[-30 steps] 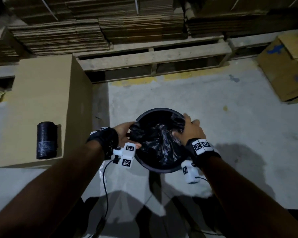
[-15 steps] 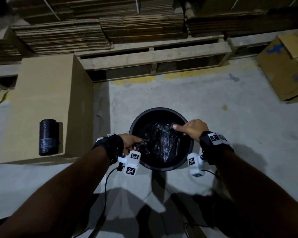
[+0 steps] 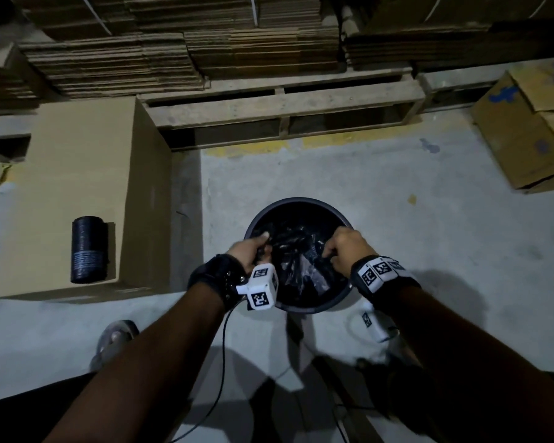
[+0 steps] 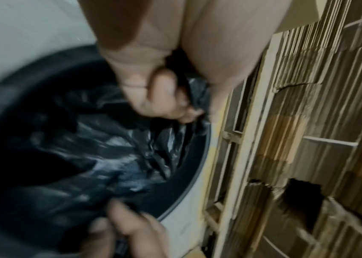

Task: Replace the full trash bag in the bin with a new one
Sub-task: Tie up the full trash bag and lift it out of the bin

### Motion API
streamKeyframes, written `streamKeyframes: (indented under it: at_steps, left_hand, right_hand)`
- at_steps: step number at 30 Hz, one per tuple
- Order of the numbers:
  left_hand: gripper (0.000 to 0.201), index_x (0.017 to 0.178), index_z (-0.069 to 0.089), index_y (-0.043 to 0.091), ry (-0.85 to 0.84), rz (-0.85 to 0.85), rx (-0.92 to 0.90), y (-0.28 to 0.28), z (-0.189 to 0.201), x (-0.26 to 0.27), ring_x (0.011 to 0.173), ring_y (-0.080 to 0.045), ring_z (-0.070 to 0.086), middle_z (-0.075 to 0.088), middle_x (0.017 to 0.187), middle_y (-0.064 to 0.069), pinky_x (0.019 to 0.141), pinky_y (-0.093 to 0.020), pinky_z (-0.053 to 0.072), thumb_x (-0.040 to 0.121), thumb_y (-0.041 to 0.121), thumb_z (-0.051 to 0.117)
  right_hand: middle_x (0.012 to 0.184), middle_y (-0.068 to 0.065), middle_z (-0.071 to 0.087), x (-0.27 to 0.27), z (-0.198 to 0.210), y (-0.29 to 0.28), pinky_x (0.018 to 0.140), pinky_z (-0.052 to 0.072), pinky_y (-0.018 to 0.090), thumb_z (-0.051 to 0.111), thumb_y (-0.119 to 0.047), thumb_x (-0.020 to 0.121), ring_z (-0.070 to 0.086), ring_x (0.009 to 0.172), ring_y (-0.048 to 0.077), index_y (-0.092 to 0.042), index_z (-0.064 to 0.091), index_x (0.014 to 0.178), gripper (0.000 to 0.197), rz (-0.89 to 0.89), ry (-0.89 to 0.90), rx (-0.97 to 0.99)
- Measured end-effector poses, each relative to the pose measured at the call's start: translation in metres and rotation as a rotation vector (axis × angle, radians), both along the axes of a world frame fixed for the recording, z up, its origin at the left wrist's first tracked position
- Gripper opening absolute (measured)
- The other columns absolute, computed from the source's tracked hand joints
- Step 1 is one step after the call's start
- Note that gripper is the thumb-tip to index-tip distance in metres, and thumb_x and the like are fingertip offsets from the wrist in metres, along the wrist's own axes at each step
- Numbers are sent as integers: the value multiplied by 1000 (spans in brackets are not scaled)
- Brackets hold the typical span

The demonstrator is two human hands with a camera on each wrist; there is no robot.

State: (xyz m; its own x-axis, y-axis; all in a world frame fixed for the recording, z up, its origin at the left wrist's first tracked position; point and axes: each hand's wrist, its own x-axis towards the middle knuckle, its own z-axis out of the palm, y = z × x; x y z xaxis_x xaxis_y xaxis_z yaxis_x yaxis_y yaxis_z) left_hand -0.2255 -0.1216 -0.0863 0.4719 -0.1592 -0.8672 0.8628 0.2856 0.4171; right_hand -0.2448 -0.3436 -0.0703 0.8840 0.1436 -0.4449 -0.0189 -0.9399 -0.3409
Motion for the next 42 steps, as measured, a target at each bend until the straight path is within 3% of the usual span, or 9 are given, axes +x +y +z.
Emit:
streamKeyframes:
  at_steps: [7,11,18,24,29,32,38,40,42]
  left_hand:
    - [5,96,54,7,-107,291,-118,-8,-3,12,66,-20,64,60,81,-12,49,-23,53,94,3,53]
    - [15,104,46,6,-326,-123,149,-5,-8,1,44,-12,57,58,74,-11,36,-19,37,93,-4,49]
    - [24,77,58,5,-281,-770,694,10,-4,-10,50,-23,49,56,62,-11,49,-24,38,92,22,55]
    - [52,65,52,13,17,-155,181,4,-5,-24,25,-9,24,37,35,5,33,-11,13,95,50,32]
    - [41,83,63,10,-36,209,-31,-3,-18,-43,34,-5,33,45,47,6,35,-16,22,101,30,32]
    - [25,79,64,10,-305,115,124,-10,-24,-53,40,-6,51,61,52,3,46,-17,41,98,13,48]
    - [13,87,72,13,-680,-499,682,-1,-31,-45,77,-17,66,74,85,-3,72,-28,50,84,25,69]
    - [12,95,69,15,-748,-568,675,-3,-24,-44,83,-14,65,73,90,1,78,-24,48,88,23,63]
    - [10,89,64,17,-679,-442,442,-6,-24,-45,65,-8,61,68,71,10,64,-24,50,93,18,55]
  right_hand:
    - [84,-11,75,3,23,31,81,49,13,82,-14,69,67,82,2,-29,79,79,19,115,286,295]
    - [83,-11,71,3,23,39,74,43,9,84,-16,67,63,84,5,-25,77,84,20,154,190,293]
    - [96,12,69,0,9,52,86,54,38,67,-22,86,65,93,32,-15,71,92,10,201,154,29]
    - [71,7,67,3,14,47,73,59,30,63,-12,90,69,66,19,-9,67,92,6,39,242,212]
    - [82,19,70,4,25,35,71,62,32,59,2,91,75,74,21,-2,66,98,10,-173,423,574]
    - [84,20,65,0,26,38,71,62,32,58,6,90,74,78,27,-1,65,95,10,-263,486,723]
    - [89,24,68,-2,26,39,73,61,33,62,6,88,74,82,33,0,68,93,10,-241,534,785]
    - [87,23,68,0,26,37,73,61,32,62,6,88,74,83,33,-1,69,93,11,-231,559,805]
    - [83,18,71,4,27,35,69,61,30,67,1,86,75,77,27,-7,73,89,11,-130,444,701]
